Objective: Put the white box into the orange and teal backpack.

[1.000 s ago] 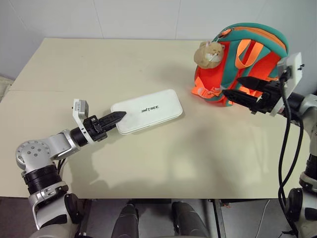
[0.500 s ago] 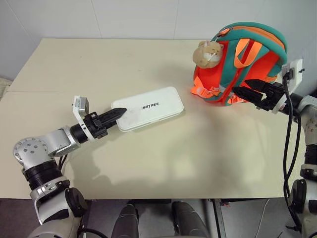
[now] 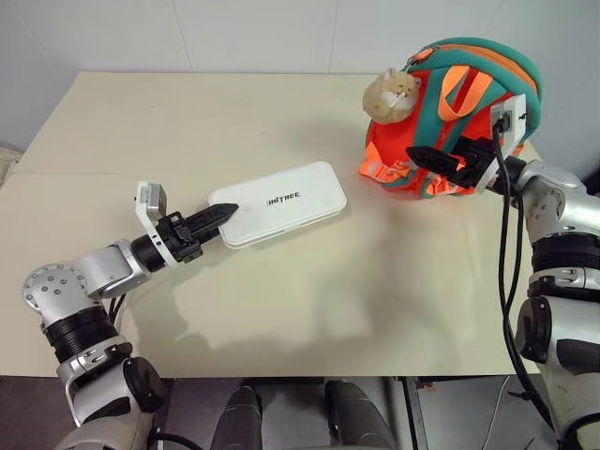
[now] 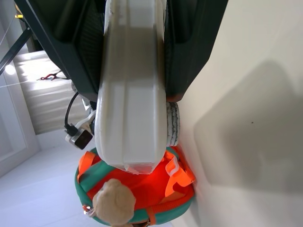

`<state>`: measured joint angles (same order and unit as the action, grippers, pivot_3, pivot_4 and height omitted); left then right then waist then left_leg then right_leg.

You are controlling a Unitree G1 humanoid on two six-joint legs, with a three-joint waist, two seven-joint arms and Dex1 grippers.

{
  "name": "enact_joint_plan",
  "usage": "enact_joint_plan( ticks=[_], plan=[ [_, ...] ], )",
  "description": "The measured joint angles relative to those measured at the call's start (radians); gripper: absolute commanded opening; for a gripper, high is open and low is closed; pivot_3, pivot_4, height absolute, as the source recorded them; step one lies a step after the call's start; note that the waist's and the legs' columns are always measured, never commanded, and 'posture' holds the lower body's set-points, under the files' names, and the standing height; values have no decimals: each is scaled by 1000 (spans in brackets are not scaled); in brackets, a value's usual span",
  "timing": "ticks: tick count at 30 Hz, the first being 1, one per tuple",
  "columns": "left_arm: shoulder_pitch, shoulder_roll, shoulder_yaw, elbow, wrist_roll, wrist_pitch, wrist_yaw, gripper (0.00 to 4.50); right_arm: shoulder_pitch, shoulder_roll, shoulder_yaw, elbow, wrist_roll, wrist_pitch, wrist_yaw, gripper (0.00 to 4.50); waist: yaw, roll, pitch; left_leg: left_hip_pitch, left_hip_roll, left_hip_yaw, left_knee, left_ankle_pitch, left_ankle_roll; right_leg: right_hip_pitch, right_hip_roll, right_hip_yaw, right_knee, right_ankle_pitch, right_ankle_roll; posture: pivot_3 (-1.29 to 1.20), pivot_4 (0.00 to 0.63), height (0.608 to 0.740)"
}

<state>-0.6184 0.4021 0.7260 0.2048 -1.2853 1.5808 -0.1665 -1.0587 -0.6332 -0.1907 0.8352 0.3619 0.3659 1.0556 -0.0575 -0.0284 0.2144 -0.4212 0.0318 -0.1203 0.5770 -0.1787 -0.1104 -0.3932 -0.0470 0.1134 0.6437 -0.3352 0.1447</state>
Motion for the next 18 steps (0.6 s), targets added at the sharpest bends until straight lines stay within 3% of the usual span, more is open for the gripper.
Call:
enact_joint_plan(
  ticks=[2,12,18],
  plan=[
    [3,0,-1,-1,-12,-1,8,1291,-21,9,11,35,-13,-6,-8,3594,0,0,0,0,0,0,0,0,0,0,0,0,0,0,0,0,150,740],
    [41,0,-31,-21,-83,-41,55,1291,-27,29,-3,51,-23,-14,-70,143,0,0,0,0,0,0,0,0,0,0,0,0,1,0,0,0,150,740],
    [41,3,-65,-17,-98,-80,58,1291,-5,80,-9,-53,-4,26,-94,22,-1,0,0,0,0,0,0,0,0,0,0,0,1,0,0,0,150,740]
  ],
)
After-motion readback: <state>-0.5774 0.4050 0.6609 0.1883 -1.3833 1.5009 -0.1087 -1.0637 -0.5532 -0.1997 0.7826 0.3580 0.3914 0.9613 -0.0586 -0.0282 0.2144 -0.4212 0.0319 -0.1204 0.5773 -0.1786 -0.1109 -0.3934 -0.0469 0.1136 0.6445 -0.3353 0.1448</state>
